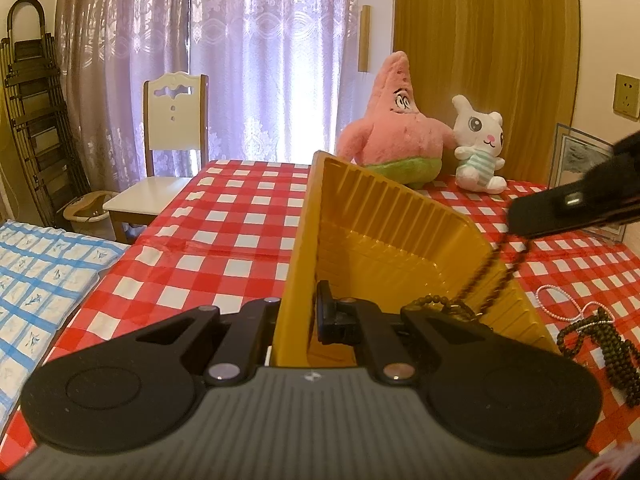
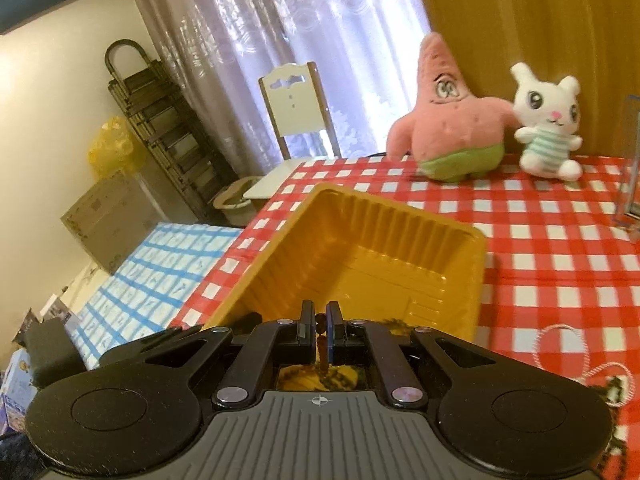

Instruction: Organize jewelry

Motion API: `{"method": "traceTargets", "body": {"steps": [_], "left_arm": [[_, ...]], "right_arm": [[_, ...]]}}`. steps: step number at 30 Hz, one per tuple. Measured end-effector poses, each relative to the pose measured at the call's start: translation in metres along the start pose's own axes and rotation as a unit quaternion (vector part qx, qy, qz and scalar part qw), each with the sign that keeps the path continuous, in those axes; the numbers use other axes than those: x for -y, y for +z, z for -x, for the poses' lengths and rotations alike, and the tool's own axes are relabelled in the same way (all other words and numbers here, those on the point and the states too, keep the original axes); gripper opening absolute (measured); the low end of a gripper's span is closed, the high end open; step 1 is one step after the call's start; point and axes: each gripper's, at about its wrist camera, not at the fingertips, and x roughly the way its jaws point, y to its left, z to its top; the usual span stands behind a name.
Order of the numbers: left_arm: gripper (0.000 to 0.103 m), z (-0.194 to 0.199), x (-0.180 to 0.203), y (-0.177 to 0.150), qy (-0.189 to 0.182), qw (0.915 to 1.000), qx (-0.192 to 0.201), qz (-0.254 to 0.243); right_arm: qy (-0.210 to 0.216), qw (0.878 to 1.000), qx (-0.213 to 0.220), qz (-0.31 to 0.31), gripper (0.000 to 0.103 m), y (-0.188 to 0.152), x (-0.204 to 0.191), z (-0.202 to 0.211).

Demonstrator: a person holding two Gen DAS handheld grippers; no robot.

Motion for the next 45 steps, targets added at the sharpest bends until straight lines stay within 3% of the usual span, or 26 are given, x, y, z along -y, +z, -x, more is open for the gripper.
{"method": "traceTargets", "body": {"steps": [7, 11, 13, 24, 31, 45], "left_arm": [[0.005, 0.0, -0.003, 0.0, 0.001, 1.0, -0.002, 0.003], [0.005, 0.001, -0.003, -0.001, 0.003, 1.0, -0.003, 0.004], [0.005, 0.001, -0.003, -0.001, 0.005, 1.0, -0.004, 0.003], [0.007, -0.001, 0.004, 0.0, 0.024, 0.9992, -0.008, -0.029], [0.007, -0.001, 0.008, -0.001, 0.035, 0.9982, -0.005, -0.048], [0.005, 0.005, 0.015, 0.003, 0.024, 0.9975, 0.005, -0.065]], "right_arm": [[-0.005, 1.0, -0.007, -0.024, 0.007, 0.003, 0.008, -0.025], [-0.012, 0.999, 0.006, -0.041, 0.028, 0.001, 0.018, -0.008], [-0.029, 0.998, 0.006, -0.052, 0.032, -0.002, 0.027, 0.002], [-0.15, 0.985, -0.025, -0.088, 0.032, -0.059, 0.087, 0.068], [-0.198, 0.977, -0.032, -0.076, 0.032, -0.085, 0.102, 0.096], [-0.188, 0.98, -0.051, -0.032, 0.032, -0.097, 0.104, 0.083]]}}
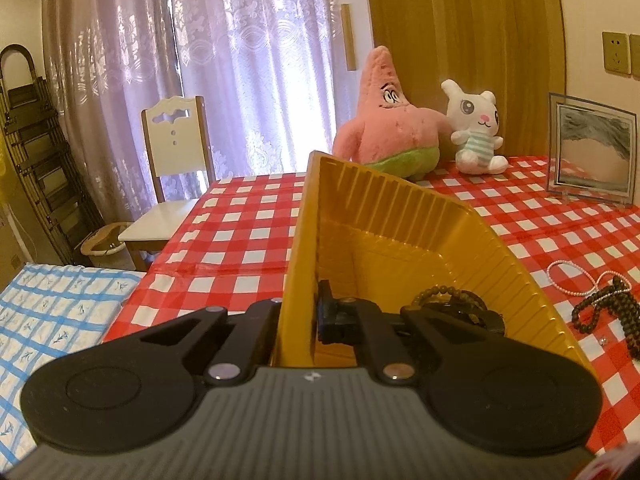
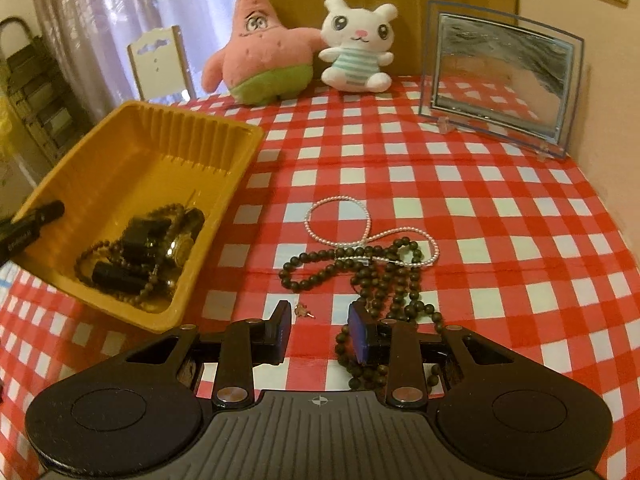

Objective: Organize jewelry
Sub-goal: 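Move the right gripper to the small earring beside the bead necklace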

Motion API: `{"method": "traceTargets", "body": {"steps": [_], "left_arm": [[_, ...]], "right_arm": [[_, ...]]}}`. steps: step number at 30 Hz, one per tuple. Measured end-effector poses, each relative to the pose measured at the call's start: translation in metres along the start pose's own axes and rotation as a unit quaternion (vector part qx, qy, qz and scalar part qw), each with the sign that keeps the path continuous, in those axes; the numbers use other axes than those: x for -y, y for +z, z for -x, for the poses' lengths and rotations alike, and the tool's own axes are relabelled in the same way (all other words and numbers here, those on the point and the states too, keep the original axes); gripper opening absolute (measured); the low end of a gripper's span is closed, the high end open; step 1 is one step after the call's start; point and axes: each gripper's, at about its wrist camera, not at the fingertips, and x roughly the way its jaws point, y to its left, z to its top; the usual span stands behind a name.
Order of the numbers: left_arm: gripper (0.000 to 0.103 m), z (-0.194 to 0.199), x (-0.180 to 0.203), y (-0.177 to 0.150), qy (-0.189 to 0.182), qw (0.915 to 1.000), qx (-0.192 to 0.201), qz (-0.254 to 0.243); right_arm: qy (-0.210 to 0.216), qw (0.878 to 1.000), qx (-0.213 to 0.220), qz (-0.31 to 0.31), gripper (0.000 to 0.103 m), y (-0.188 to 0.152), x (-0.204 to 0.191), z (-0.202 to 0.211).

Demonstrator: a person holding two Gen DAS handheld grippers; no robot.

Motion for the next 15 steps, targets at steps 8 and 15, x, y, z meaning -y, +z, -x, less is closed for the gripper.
{"method": "traceTargets", "body": {"steps": [8, 15], "left_arm": [[0.005, 0.001, -0.005, 0.0, 0.001, 1.0, -0.003, 0.003], [0.005, 0.0, -0.005, 0.0, 0.001, 1.0, -0.004, 0.003]], "right_arm": [[-0.006, 0.995, -0.012, 0.097, 0.029, -0.005, -0.017, -0.026], [0.005, 0.985, -0.021, 0.172, 0.018, -0.002, -0.021, -0.047]]}}
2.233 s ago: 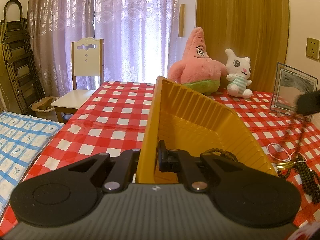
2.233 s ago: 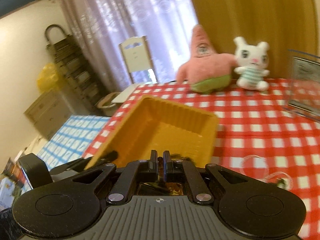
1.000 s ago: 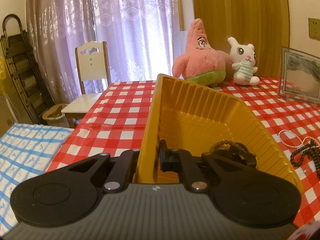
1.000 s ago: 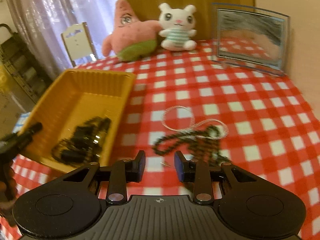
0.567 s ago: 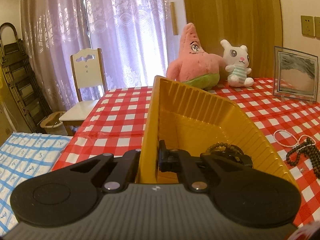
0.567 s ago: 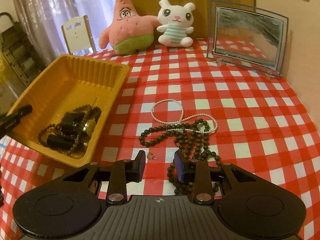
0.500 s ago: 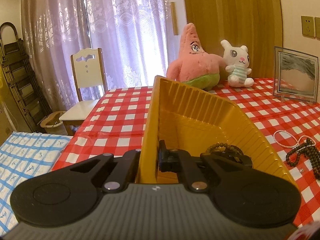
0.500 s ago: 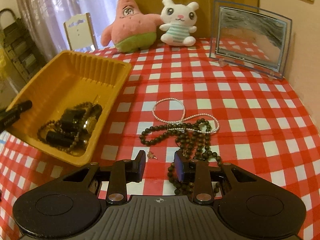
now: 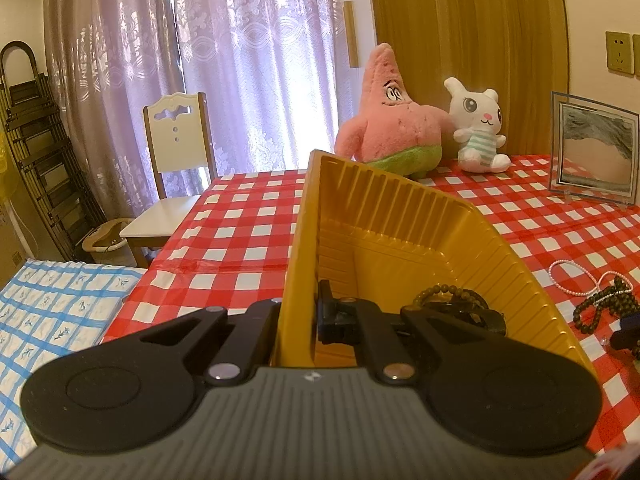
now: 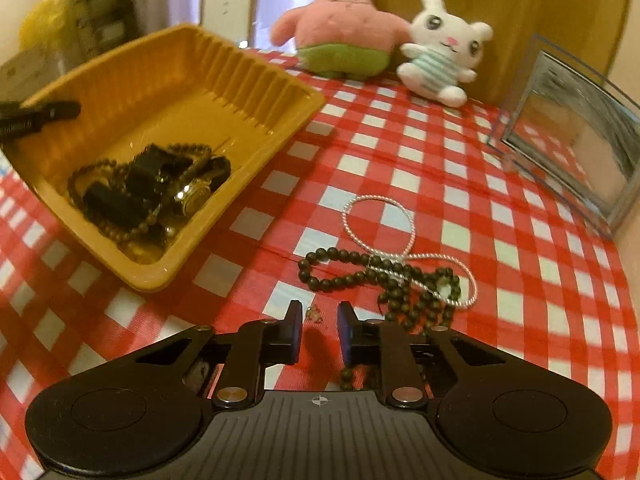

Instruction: Organize jewelry

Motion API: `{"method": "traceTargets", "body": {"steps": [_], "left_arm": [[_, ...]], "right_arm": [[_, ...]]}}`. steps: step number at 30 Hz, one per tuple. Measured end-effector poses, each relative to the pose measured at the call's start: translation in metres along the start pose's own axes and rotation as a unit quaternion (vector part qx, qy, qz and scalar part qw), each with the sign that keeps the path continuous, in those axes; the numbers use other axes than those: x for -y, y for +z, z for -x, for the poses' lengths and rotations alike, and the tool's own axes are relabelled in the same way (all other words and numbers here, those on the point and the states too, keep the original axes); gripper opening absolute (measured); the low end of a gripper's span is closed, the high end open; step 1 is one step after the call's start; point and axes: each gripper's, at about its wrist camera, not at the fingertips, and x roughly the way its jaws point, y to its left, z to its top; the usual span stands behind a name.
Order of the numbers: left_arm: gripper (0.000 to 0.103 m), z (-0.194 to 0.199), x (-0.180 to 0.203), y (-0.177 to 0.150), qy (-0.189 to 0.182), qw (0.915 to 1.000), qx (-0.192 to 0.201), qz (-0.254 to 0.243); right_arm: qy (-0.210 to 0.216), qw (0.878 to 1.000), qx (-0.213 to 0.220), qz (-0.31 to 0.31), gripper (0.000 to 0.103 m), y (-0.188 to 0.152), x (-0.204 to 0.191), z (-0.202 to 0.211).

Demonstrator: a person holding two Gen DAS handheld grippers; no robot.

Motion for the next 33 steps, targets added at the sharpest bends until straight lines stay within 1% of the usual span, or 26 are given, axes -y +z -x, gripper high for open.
{"method": "traceTargets", "body": {"steps": [4, 6, 10, 15, 21, 33], "left_arm": [[0.005, 0.0, 0.0, 0.0, 0.0, 1.0, -0.001, 0.001], [0.005, -0.001, -0.001, 0.0, 0.0, 1.0, -0.002, 0.003], [0.006, -0.001, -0.002, 0.0, 0.0, 1.0, -0.002, 0.004], [0.006, -0.001, -0.002, 0.0, 0.0, 1.0, -0.002, 0.004], [0.006, -0.001, -0.002, 0.0, 0.0, 1.0, -0.002, 0.004], [0.006, -0.002, -0.003, 0.0, 0.0, 1.0, -0.003, 0.005]], "right_arm": [[0.006, 0.999, -0.002, 0.052, 0.017, 0.0, -0.005, -0.006], [0.009, 0.998, -0.005, 0.068, 0.016, -0.001, -0.006, -0.01], [0.015, 0.997, -0.01, 0.08, 0.013, -0.002, -0.005, -0.015], [0.025, 0.996, -0.008, 0.089, 0.008, -0.002, -0.004, -0.017], [0.022, 0.996, -0.008, 0.081, 0.007, 0.002, -0.004, -0.013], [0.024, 0.997, 0.039, 0.057, 0.007, 0.026, -0.008, 0.017]]}}
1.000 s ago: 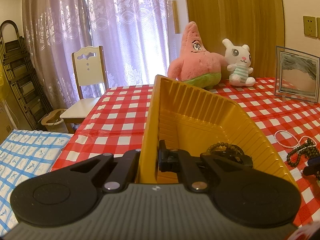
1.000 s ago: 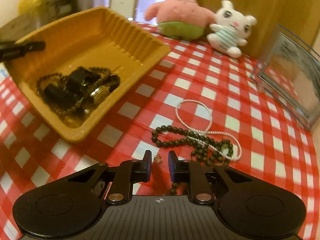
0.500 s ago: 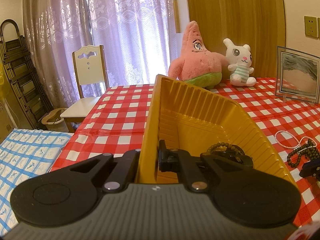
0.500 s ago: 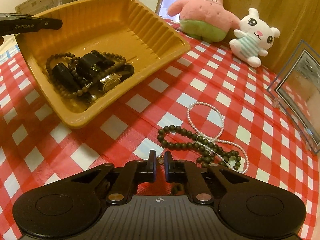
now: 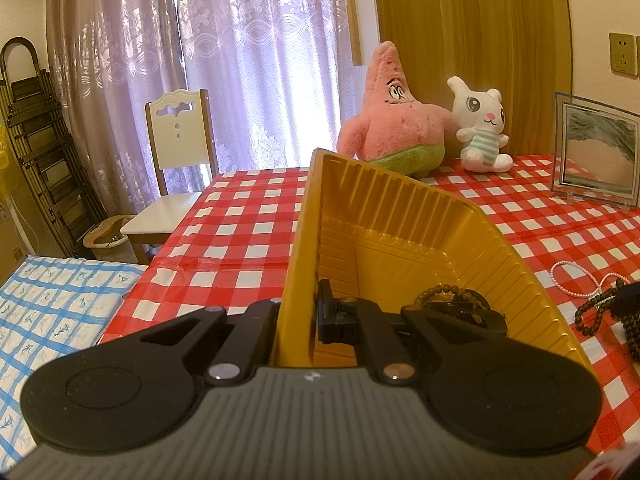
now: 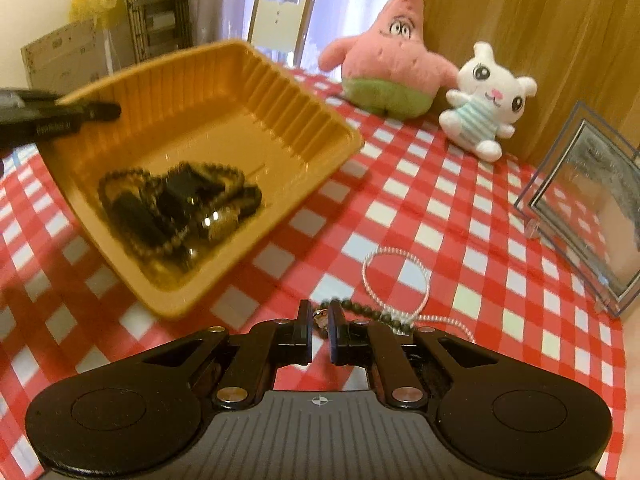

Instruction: Organize jewelry

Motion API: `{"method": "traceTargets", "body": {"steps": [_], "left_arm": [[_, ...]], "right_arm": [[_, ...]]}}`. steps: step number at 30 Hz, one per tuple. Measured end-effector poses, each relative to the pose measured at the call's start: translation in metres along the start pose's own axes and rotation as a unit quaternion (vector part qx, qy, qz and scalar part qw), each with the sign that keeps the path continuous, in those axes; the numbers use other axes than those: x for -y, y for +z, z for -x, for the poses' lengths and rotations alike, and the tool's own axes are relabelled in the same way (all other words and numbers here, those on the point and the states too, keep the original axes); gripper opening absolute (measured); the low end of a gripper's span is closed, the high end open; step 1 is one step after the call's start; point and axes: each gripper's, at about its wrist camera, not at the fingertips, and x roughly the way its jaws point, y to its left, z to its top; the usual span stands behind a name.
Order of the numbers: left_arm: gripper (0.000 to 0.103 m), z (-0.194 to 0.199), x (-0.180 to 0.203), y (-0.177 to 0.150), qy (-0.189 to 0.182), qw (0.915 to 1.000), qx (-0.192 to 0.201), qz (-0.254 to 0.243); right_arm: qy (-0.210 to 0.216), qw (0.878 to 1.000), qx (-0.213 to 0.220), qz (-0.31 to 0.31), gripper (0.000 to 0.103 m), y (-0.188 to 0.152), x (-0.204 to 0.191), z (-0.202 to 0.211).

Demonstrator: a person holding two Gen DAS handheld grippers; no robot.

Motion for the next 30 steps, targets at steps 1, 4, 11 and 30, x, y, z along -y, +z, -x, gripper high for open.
{"method": "traceTargets", "body": {"steps": [1, 4, 11, 30], "left_arm": [[0.006, 0.0, 0.001, 0.0, 0.0, 1.0, 0.0, 0.0], [0.006, 0.0, 0.0, 0.0, 0.0, 1.0, 0.0, 0.0], [0.006, 0.0, -0.001, 0.0, 0.0, 1.0, -0.001, 0.001], [0.006, -0.003, -0.001, 0.002, -0.001, 1.0, -0.002, 0.003]], "right_arm": [[0.001, 1.0, 0.004, 0.0, 0.007, 0.003, 0.0, 0.002], [0.006, 1.0, 0.019, -0.001, 0.007, 0.011, -0.003, 0.009], [0.055, 0.996, 0.059, -0.043, 0.007, 0.036, -0.008, 0.023], [0.169, 0.975, 0.082, -0.118, 0.008, 0.083, -0.057, -0.021]]}}
